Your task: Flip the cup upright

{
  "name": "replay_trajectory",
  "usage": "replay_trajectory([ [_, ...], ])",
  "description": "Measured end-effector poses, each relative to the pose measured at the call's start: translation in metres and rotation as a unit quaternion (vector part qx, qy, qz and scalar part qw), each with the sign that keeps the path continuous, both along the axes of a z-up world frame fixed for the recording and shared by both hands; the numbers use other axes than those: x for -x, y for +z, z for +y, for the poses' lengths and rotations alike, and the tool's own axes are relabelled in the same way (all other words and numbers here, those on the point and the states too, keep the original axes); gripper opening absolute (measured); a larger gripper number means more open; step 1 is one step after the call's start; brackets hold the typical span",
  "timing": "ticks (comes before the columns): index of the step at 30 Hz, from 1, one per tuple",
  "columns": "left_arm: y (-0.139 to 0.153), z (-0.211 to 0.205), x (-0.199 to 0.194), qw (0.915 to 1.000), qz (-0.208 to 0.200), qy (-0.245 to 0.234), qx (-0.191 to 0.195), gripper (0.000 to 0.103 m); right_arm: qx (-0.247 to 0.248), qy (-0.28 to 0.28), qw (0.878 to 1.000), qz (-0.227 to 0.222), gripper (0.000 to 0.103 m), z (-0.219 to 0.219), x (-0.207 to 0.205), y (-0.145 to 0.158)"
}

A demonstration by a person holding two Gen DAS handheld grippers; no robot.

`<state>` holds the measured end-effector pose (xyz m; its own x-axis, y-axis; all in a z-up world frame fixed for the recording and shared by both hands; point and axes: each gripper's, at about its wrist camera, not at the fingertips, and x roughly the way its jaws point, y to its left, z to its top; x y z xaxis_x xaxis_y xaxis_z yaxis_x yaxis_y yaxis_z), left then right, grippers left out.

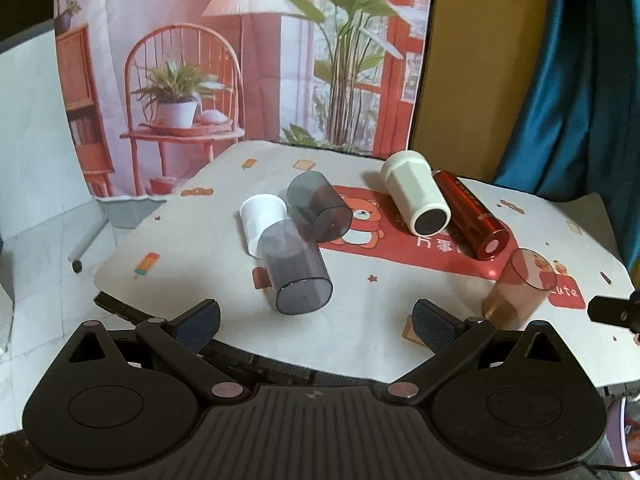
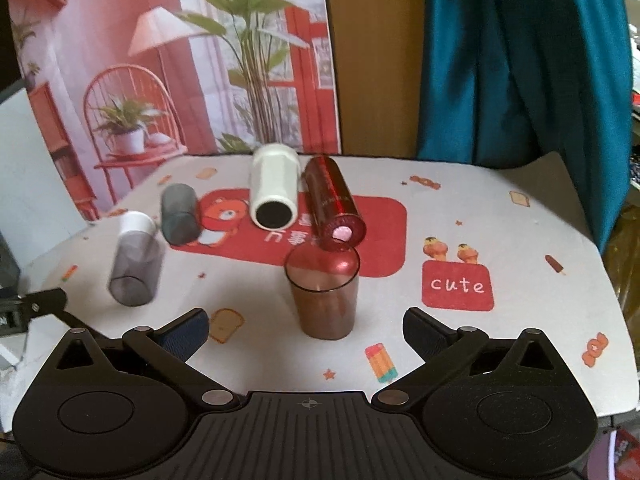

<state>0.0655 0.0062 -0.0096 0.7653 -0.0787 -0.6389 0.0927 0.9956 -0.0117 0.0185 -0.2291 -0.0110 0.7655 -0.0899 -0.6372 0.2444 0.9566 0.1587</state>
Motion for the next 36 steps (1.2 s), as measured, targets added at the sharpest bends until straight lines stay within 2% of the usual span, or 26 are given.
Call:
replay_trajectory([
  [5, 0.014, 0.004, 0.026, 0.9998, -0.017, -0.007, -0.002, 0.103, 0.006, -0.004, 1.0, -0.017, 0.103, 0.01, 0.026, 0.012],
  [9, 0.02, 0.004, 0.041, 0.9995, -0.024, -0.006, -0.018, 0.103, 0.046, -0.013, 0.998, -0.03, 0.103, 0.027, 0.046, 0.013],
  [15, 0.023, 0.001, 0.056, 0.9991, -0.039, -0.008, -0.013, 0.103, 0.043, -0.015, 0.998, -0.038, 0.103, 0.036, 0.063, 0.007],
  [18, 0.02, -0.002, 0.055, 0.9991, -0.034, -0.005, -0.023, 0.103, 0.033, -0.019, 0.998, -0.039, 0.103, 0.033, 0.065, 0.004],
  [22, 0.019, 0.001, 0.054, 0.9993, -0.032, 0.001, -0.019, 0.103, 0.021, -0.024, 0.999, -0.036, 0.103, 0.028, 0.063, 0.0],
  [36, 0.024, 0.0, 0.059, 0.9987, -0.046, 0.0, -0.023, 0.103, 0.016, -0.023, 0.999, -0.036, 0.103, 0.028, 0.062, -0.002],
])
